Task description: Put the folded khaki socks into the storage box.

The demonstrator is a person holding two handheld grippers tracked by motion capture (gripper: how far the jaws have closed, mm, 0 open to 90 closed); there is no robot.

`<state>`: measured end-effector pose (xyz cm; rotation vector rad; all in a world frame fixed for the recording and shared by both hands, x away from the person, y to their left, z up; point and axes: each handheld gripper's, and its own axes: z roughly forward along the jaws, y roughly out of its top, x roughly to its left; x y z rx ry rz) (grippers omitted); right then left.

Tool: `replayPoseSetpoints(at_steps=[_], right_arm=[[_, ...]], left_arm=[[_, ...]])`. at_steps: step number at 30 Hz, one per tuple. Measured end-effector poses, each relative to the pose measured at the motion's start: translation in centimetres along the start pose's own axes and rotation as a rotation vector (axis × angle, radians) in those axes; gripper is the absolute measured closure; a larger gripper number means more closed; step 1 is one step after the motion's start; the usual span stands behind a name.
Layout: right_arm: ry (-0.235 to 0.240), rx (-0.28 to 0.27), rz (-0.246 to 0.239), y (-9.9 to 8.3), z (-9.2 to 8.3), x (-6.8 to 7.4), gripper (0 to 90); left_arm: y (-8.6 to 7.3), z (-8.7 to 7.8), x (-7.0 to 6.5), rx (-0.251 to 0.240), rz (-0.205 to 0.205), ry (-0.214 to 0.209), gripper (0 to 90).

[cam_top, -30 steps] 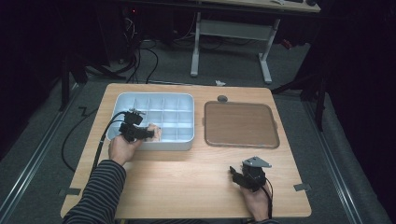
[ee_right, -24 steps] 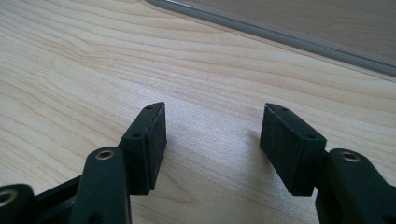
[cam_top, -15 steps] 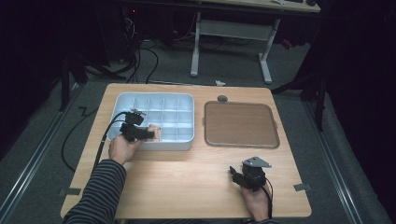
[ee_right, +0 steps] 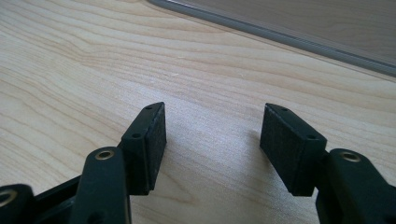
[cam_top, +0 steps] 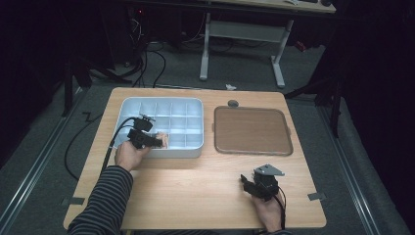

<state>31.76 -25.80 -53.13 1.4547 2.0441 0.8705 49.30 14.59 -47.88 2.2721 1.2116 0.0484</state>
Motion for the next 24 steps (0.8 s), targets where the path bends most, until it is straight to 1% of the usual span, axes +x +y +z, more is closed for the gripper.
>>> replayPoseSetpoints(at_steps=[1,2,8,15,17,18,19,21,24], right_arm=[[0.0,0.0,0.0,0.0,0.0,0.0,40.9],[0.0,0.0,0.0,0.0,0.0,0.0,40.9],[0.001,0.0,-0.001,0.0,0.0,0.0,40.8],[0.002,0.0,0.0,0.0,0.0,0.0,40.8],[0.001,0.0,0.0,0.0,0.0,0.0,40.8],[0.002,0.0,0.0,0.0,0.0,0.0,40.8],[0.002,0.0,0.0,0.0,0.0,0.0,40.8],[0.002,-0.001,-0.003,0.0,0.0,0.0,40.8],[0.001,0.0,-0.001,0.0,0.0,0.0,40.7]], left_arm=[[0.1,0.2,-0.1,0.015,0.003,0.008,78.7],[0.1,0.2,-0.1,0.017,0.002,0.009,78.7],[0.0,0.1,0.0,0.004,-0.011,-0.002,77.9],[-0.3,-0.8,0.0,-0.046,-0.029,-0.014,73.5],[-0.4,-1.1,0.1,-0.065,-0.037,-0.019,71.0],[-0.5,-1.3,0.2,-0.077,-0.041,-0.024,67.6],[-0.5,-1.5,0.2,-0.084,-0.044,-0.028,67.6],[-0.5,-1.8,0.2,-0.094,-0.043,-0.025,63.5],[-0.5,-2.1,0.1,-0.113,-0.041,-0.015,61.5]])
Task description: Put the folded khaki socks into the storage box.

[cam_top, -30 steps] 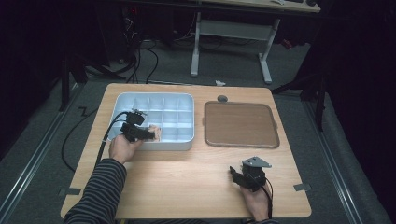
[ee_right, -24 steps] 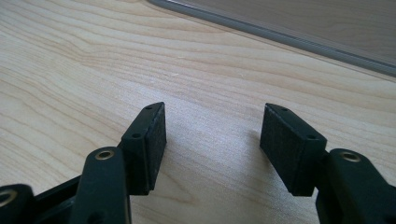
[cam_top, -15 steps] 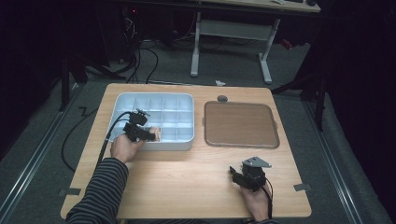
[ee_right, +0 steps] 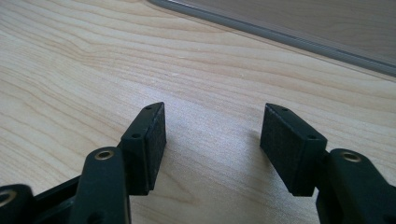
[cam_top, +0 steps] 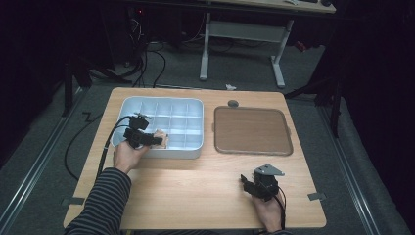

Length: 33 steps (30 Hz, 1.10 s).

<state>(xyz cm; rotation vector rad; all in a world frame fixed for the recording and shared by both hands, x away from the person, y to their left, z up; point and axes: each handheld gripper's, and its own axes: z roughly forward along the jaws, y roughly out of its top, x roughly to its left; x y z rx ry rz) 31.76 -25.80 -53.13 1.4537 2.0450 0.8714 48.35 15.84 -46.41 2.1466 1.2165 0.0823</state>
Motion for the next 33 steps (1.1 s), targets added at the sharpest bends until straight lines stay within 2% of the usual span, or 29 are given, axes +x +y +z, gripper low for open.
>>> replayPoseSetpoints(at_steps=[4,13,16,23,26,33], right_arm=[[0.0,0.0,0.0,0.0,0.0,0.0,40.8],[0.0,0.0,0.0,0.0,0.0,0.0,40.7],[0.001,0.0,0.0,0.0,0.0,0.0,40.7],[0.0,0.0,0.001,0.0,0.0,0.0,40.7],[0.0,0.0,0.0,0.0,0.0,0.0,40.7],[0.0,0.0,0.0,0.0,0.0,0.0,40.6]], left_arm=[[0.1,-0.5,0.0,-0.042,-0.009,-0.004,59.3],[0.5,-1.3,-0.1,-0.156,-0.043,-0.015,60.8],[0.5,-1.5,-0.3,-0.174,-0.032,-0.005,63.2],[0.5,-0.6,-0.5,-0.129,-0.009,0.013,79.1],[0.5,0.1,-0.6,-0.099,0.004,0.028,81.0],[0.6,2.0,-0.9,0.01,0.044,0.076,82.6]])
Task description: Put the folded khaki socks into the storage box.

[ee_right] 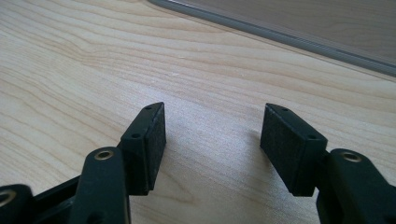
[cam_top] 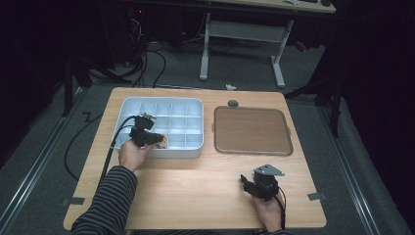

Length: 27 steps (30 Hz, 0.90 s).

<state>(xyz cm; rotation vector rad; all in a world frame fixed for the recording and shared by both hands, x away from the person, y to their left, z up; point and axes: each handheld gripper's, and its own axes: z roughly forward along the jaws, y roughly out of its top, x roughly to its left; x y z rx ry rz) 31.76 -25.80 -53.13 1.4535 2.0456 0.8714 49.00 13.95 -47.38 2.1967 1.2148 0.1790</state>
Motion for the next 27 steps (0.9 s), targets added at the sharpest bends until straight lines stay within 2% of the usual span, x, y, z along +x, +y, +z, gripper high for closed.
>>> replayPoseSetpoints(at_steps=[5,8,21,27], right_arm=[[0.001,0.0,-0.001,0.0,0.0,0.0,40.5],[0.001,0.0,-0.002,0.0,0.0,0.0,40.5],[0.001,0.0,-0.003,0.0,0.0,0.0,40.4],[0.001,0.0,-0.002,0.0,0.0,0.0,40.4]], left_arm=[[0.3,0.2,0.0,0.036,-0.009,0.011,82.6],[0.3,0.2,0.0,0.032,-0.01,0.011,81.7],[-0.1,-1.3,0.4,-0.036,-0.029,-0.031,62.5],[-0.3,-2.4,0.5,-0.075,-0.028,-0.028,58.3]])
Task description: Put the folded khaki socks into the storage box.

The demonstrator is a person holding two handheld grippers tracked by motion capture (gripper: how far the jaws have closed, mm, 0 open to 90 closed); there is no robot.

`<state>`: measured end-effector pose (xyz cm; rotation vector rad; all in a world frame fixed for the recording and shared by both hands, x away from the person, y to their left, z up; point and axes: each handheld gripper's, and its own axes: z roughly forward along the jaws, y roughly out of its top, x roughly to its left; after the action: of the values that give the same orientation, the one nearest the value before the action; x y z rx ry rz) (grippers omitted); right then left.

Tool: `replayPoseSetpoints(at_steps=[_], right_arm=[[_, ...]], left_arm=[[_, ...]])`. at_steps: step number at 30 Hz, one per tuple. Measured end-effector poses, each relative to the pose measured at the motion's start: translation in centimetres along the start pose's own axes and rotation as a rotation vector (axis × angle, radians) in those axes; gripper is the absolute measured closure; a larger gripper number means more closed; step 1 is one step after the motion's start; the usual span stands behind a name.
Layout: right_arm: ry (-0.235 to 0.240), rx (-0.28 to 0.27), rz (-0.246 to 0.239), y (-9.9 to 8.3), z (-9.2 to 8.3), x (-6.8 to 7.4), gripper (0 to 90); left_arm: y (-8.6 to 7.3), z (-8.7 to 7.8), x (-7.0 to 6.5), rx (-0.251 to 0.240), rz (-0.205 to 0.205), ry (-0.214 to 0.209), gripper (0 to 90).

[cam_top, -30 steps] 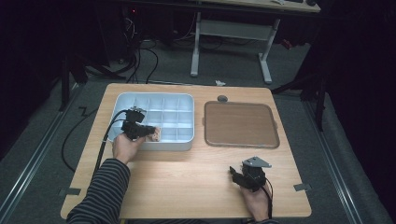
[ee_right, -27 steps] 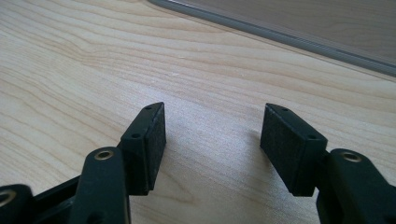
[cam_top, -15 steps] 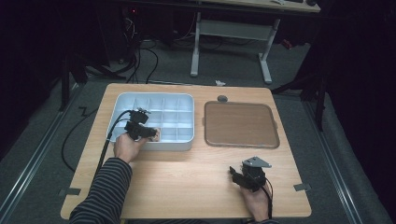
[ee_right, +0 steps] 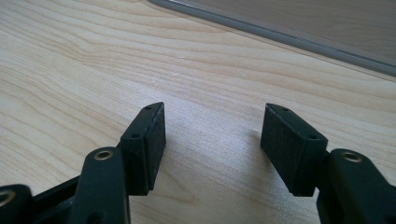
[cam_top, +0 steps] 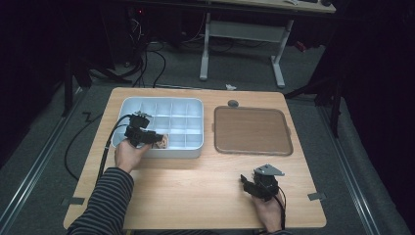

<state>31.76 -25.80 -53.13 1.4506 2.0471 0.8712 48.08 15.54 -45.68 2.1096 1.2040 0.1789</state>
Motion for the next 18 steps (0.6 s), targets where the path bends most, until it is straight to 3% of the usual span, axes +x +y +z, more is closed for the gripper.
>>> replayPoseSetpoints(at_steps=[12,18], right_arm=[[0.0,0.001,0.002,0.0,0.0,0.0,40.4],[0.0,0.001,0.002,0.0,0.0,0.0,40.4]], left_arm=[[-1.0,-3.7,-0.1,-0.113,0.004,-0.019,56.1],[-2.1,-5.3,-0.2,-0.143,-0.001,-0.023,56.0]])
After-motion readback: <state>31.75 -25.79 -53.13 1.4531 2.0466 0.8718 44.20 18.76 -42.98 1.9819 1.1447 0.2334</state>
